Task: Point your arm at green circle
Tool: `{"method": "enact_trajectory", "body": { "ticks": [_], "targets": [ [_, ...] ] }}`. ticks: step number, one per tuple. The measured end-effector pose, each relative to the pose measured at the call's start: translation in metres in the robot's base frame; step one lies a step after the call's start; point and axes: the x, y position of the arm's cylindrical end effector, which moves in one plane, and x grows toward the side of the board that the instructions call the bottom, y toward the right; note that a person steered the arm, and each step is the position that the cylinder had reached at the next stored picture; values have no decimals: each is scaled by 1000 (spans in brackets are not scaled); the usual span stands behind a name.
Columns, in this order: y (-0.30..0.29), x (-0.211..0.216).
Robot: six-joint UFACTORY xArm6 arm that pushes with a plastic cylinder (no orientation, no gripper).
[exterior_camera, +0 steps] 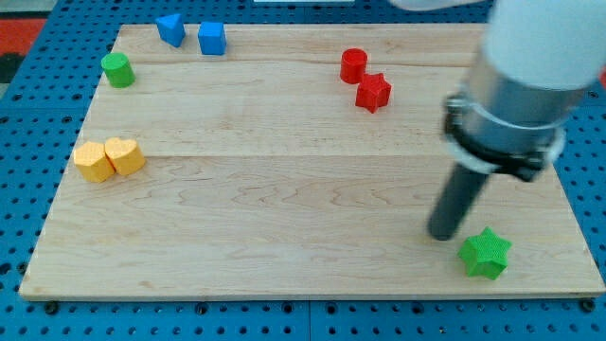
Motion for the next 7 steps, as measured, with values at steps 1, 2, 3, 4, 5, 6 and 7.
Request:
{"method": "enact_trajectory", "body": {
  "ticks": [1,2,3,4,5,6,7],
  "targets": [
    [-56,-65],
    [-135,-120],
    [-221,-161],
    [-308,-208],
    [-346,-220],
    [-330,-228],
    [-333,-281]
  ]
}}
